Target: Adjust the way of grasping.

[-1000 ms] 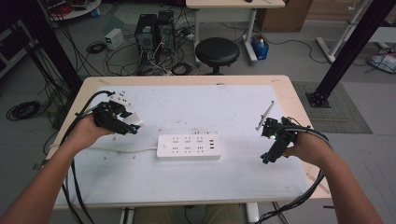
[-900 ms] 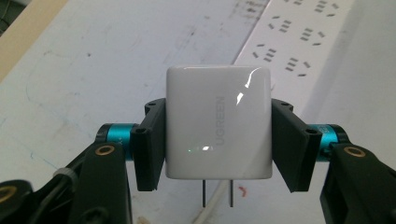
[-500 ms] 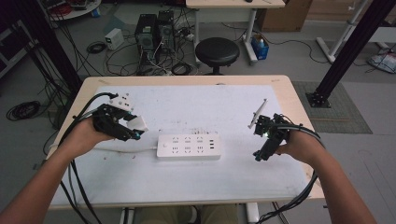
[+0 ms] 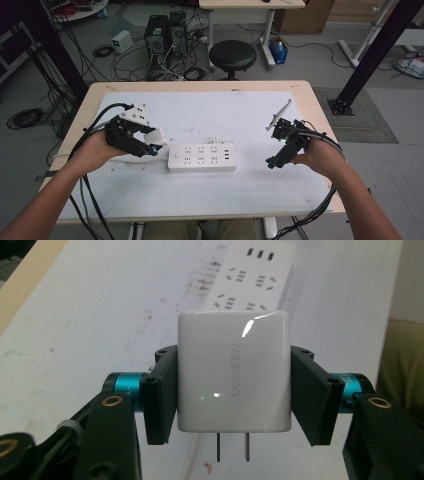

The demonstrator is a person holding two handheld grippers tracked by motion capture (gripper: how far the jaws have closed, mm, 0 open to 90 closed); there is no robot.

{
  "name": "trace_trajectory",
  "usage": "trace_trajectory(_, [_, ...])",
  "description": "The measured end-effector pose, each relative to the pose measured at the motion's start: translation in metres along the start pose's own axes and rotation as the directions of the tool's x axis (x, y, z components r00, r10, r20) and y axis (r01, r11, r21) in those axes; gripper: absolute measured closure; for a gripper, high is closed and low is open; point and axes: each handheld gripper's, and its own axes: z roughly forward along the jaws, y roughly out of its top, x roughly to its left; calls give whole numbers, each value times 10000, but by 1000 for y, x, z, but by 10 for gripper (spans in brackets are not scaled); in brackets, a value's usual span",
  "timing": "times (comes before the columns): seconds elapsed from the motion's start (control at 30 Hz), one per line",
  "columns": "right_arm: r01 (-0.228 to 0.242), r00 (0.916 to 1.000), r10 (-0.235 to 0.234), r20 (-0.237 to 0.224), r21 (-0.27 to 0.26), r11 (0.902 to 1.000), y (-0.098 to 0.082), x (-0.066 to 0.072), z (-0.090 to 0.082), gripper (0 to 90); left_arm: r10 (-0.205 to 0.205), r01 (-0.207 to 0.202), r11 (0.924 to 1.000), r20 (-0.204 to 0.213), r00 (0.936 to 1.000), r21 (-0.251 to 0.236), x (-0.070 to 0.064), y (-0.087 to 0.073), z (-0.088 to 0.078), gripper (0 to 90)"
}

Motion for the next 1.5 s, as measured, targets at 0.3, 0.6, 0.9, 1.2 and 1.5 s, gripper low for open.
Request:
trace_trajectory(0.3, [-1366, 9800, 1208, -1583, -929, 9863, 8, 8, -2, 33, 615, -606, 9979, 420, 9972, -218, -14, 17, 9, 424])
trace_trajectory(0.6, [-2157, 9660, 1798, -1860, -1958, 9566, 7, 16, -11, 33, 1098, -1080, 9937, 701, 9915, -284, -24, 29, 24, 424])
trace_trajectory(0.9, [-4112, 8752, 2957, -3828, -2669, 8716, 5, 19, -12, 34, 1697, -1642, 9841, 882, 9815, -673, -35, 42, 41, 424])
trace_trajectory(1.2, [-6058, 7078, 3983, -5834, -2113, 7670, 7, 18, 1, 34, 2008, -1899, 9764, 1084, 9736, -1027, -42, 55, 53, 423])
trace_trajectory(1.5, [-6349, 6486, 3854, -6563, -1874, 7495, 23, 31, 9, 34, 2242, -2062, 9669, 1153, 9677, -1501, -51, 64, 63, 423])
